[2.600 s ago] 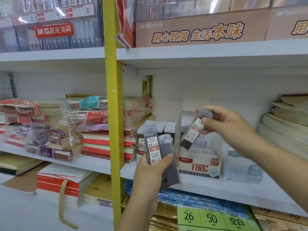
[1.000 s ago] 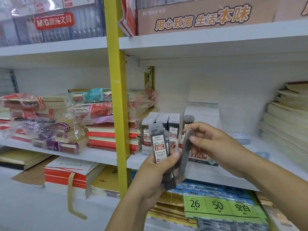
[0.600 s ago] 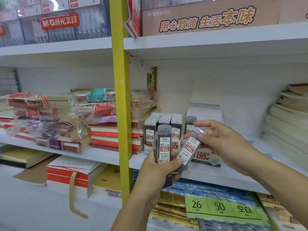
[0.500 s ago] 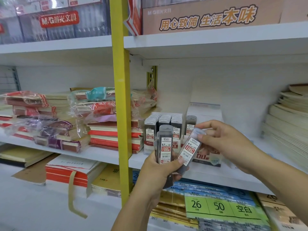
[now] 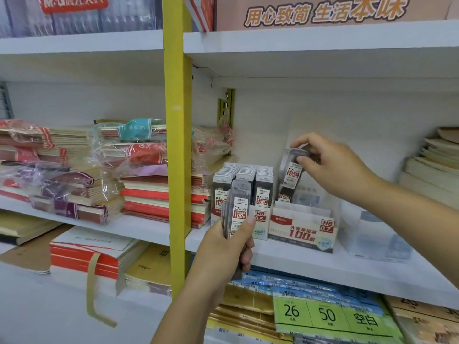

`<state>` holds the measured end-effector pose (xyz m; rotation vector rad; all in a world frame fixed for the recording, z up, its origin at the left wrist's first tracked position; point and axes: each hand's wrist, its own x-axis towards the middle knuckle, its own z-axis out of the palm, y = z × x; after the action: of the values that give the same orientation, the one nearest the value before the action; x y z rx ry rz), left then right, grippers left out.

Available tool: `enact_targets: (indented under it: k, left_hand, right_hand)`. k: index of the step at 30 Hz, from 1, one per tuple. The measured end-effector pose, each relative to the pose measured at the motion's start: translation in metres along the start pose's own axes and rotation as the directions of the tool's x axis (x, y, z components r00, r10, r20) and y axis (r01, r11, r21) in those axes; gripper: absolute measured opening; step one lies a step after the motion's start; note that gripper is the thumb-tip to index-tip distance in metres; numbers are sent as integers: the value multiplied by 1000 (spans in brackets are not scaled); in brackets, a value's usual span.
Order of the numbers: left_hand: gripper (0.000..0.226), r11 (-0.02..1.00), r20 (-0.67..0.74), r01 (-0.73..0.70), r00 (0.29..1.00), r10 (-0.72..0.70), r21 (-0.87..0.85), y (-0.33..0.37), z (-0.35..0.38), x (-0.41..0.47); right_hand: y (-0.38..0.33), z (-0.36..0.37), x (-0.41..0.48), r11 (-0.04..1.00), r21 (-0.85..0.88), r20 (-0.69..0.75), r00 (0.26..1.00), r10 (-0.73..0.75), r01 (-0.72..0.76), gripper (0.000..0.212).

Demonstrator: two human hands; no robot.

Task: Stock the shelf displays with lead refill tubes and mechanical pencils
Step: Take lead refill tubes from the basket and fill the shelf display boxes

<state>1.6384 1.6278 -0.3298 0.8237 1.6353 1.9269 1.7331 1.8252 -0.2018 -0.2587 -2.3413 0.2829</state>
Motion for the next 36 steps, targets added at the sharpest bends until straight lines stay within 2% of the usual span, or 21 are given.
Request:
enact_targets:
  k: [5,12,16,18,20,22,24,26,28,31,33,34,36]
  left_hand:
    - [36,1000,22,15,1000,-15,5,-3,-2,2]
    - [34,999,31,13,999,-14,37,-2,0,0]
    - [32,999,30,19,999,-20,31,-1,1,-3]
    - [30,1000,34,20,999,-20,6,1,2,-5]
    - [32,1000,45,18,999,-18,-12,3,3,-8]
    - [35,1000,57,14,998,-13,-17,4,4,-11]
    - [36,1000,70,10,997,-9,-15,7,7,-13]
    - [37,1000,92,7,996,-7,-7,9,11,-15]
    - [38,1000,107,5,994,-6,10,10,15,-16]
    - [42,1000,91,-4,996,3,8,10,19,-17]
    - [41,1000,57,8,998,-8,6,9,18,-14]
    - [41,999,39,30,999,-30,12,9,17,-12]
    - [33,996,16,88,996,-88,-27,6,14,-6]
  right_hand:
    - [5,12,7,1000,-14,39,999,25,-24,20]
    - [6,23,11,995,18,111,989,95,-97,14]
    - [10,31,7,992,-54,156,981,119,-112,9]
    - [9,29,6,983,-137,117,983,143,-126,4]
    - [3,26,1,967,-232,75,989,129,-109,17]
    - [-9,21,-11,986,-144,57,995,87,-78,23]
    - [-27,16,-28,989,122,140,988,60,-78,16]
    - [-43,15,-42,918,371,278,960,32,-137,15]
    - [-47,18,-51,874,450,319,947,33,-182,18]
    - [-40,13,-50,848,477,253,960,118,-230,15]
    - [-27,-2,-38,799,548,94,968,233,-245,11]
    - [-19,-11,-30,805,549,-8,962,273,-224,13]
    - [-3,-24,-15,915,366,-149,960,236,-168,17]
